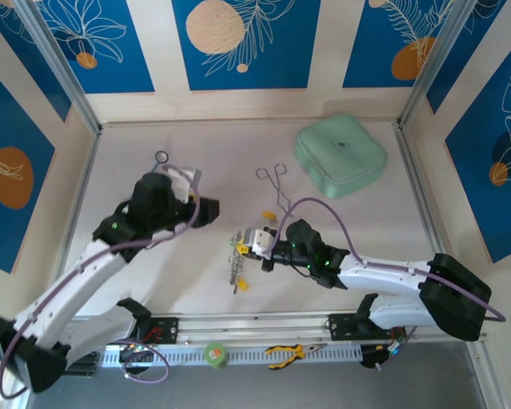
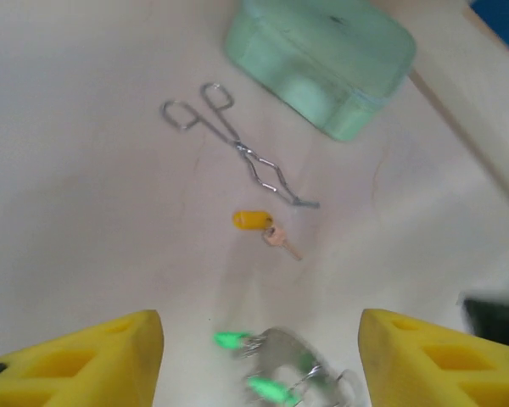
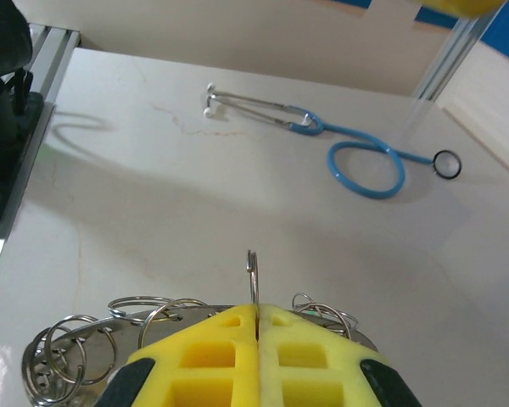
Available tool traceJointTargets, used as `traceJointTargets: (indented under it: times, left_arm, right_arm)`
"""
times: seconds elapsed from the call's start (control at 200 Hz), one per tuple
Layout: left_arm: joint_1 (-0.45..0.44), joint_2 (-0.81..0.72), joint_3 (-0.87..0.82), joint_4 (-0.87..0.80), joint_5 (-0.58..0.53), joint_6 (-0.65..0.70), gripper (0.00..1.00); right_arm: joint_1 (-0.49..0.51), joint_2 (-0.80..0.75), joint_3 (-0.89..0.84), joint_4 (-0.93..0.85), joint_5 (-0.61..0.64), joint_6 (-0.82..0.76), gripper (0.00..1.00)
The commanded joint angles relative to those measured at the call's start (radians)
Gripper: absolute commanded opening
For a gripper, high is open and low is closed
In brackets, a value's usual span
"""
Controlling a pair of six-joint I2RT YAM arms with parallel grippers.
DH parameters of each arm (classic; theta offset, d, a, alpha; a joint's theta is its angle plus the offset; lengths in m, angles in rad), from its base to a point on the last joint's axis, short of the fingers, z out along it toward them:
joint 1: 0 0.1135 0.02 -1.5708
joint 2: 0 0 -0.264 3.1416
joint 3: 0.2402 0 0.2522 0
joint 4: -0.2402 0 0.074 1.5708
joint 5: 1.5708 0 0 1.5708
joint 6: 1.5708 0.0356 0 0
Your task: Put the keys on the keyring
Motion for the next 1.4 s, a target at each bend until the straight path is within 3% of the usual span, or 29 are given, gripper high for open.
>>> traceJointTargets:
  times: [0.0,0.13,0.245,0.41,0.635,1.025,1.395]
  left_arm:
    - [-0.003,-0.128,-0.158,0.163,0.159,0.658,0.57]
    - [-0.004,-0.151,-0.210,0.054,0.329,0.957,0.53]
    - [-0.012,-0.125,-0.228,0.040,0.393,1.076,0.48]
    - [-0.045,-0.067,-0.262,0.096,0.427,1.145,0.47]
    - [-0.091,0.008,-0.273,0.146,0.435,1.177,0.46]
    - [-0.110,0.056,-0.269,0.199,0.430,1.157,0.24]
    - [-0.113,0.050,-0.254,0.162,0.423,1.142,0.15]
  right_arm:
    - [-0.025,-0.043,0.062,-0.102,-0.104,0.010,0.00]
    - [-0.036,-0.063,0.087,-0.181,-0.111,-0.026,0.00]
    - [-0.036,-0.072,0.096,-0.220,-0.115,-0.071,0.00]
    - [-0.030,-0.074,0.121,-0.269,-0.126,-0.134,0.00]
    - [-0.011,-0.062,0.149,-0.295,-0.110,-0.146,0.00]
    - [0.013,-0.034,0.188,-0.338,-0.093,-0.153,0.00]
    - [0.035,0.001,0.232,-0.384,-0.019,-0.174,0.00]
